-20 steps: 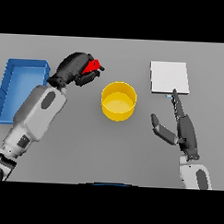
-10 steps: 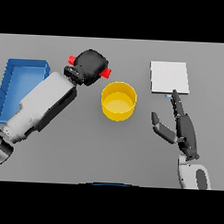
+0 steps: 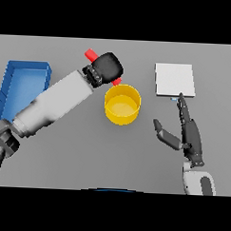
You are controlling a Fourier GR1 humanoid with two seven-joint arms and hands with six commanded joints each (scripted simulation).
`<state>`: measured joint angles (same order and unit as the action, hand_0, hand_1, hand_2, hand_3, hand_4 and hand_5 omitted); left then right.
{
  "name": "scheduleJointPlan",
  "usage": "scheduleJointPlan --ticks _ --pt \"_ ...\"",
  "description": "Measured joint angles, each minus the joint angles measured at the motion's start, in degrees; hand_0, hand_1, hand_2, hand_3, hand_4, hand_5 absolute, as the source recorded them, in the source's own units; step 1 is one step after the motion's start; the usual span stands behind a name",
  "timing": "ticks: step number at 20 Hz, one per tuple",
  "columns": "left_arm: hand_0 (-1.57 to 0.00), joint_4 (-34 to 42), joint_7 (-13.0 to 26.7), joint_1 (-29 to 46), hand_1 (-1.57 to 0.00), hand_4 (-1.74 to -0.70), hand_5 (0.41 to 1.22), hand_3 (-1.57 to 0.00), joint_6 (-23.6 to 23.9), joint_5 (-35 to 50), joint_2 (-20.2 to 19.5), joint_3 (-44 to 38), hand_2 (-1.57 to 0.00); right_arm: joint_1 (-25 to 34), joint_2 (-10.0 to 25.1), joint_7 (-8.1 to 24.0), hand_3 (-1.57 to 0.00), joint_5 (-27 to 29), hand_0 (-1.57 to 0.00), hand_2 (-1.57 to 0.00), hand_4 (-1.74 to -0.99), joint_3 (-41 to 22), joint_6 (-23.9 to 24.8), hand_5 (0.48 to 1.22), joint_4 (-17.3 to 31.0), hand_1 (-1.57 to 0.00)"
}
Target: Pick up the red beaker and tilt it to pour out 1 green nut into yellow bowl. Pick up the yellow bowl and place it on the metallic measuring scale.
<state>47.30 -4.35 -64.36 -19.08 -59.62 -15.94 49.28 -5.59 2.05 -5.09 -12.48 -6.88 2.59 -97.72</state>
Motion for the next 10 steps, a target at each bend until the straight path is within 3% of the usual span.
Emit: scheduleJointPlan --ticks 10 --pt "-1.57 -3.9 -6.2 -6.1 -1.57 -1.73 1.221 -1.57 2.6 -11.9 0.4 10.4 -1.57 0.7 -0.3 0.2 0.0 0.1 0.0 0.0 -1.132 0.3 0.4 0.573 0.4 0.0"
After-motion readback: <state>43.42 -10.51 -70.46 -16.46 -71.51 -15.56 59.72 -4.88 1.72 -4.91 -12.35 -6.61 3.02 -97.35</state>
